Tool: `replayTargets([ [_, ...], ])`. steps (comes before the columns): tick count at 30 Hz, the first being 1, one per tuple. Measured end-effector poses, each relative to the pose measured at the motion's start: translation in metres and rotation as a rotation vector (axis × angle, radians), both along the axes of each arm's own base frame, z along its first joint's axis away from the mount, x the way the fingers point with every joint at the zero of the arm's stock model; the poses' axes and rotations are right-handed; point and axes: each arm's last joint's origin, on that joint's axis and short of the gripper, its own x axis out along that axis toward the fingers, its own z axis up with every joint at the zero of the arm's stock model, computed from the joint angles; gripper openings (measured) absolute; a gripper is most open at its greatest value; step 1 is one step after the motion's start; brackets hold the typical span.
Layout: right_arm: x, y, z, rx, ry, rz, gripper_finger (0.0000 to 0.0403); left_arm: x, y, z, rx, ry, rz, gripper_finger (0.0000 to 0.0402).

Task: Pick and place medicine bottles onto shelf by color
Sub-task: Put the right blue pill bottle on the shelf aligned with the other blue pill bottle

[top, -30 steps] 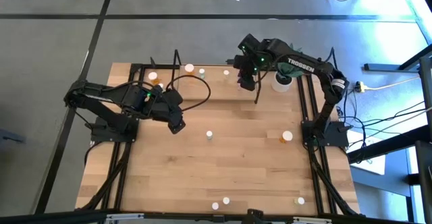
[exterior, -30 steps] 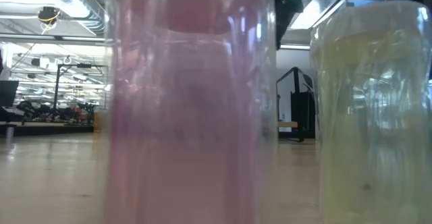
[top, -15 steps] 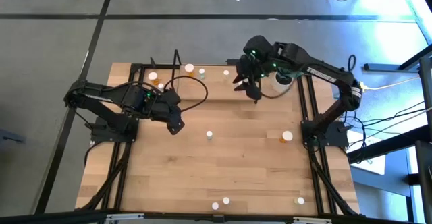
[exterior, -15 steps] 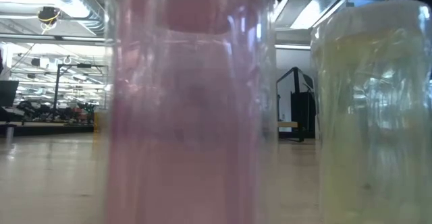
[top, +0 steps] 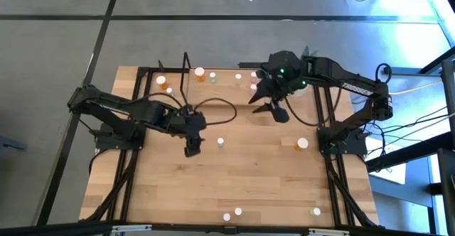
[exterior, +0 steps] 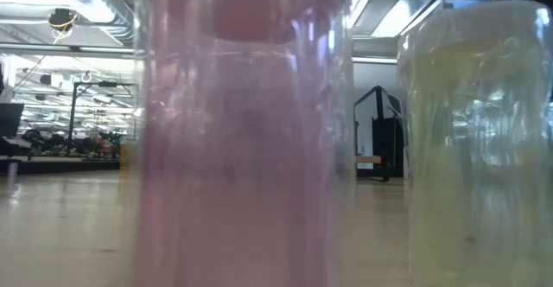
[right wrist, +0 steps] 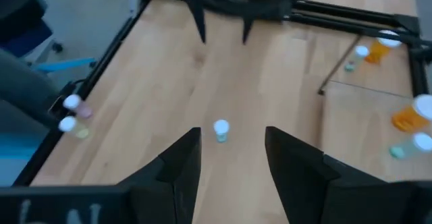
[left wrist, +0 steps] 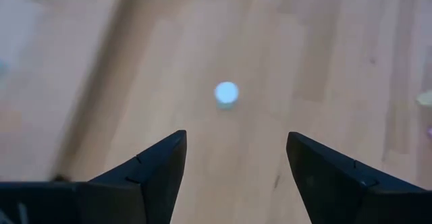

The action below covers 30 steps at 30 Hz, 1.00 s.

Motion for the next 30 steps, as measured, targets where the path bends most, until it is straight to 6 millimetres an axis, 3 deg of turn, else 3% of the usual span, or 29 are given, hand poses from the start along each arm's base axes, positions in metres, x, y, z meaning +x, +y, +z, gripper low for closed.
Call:
replayTargets([
  [9,-0.003,0.029,-0.004,-0.086,0.077,0.015,0.0167,0.007,-0.002,-0.055,0.026,-0.041,-0.102,0.0248],
  [18,-0.003,0.035,-0.005,-0.056,0.101,-0.027,0.0167,0.009,0.0,-0.097,0.12,-0.162,-0.232,0.0248],
  [24,-0.003,0.035,-0.005,-0.056,0.102,-0.027,0.0167,0.008,0.007,-0.114,0.126,-0.259,-0.211,0.0248],
  [30,-0.003,0.035,-0.005,-0.056,0.102,-0.028,0.0167,0.013,0.017,-0.116,0.164,-0.317,-0.205,0.0248],
])
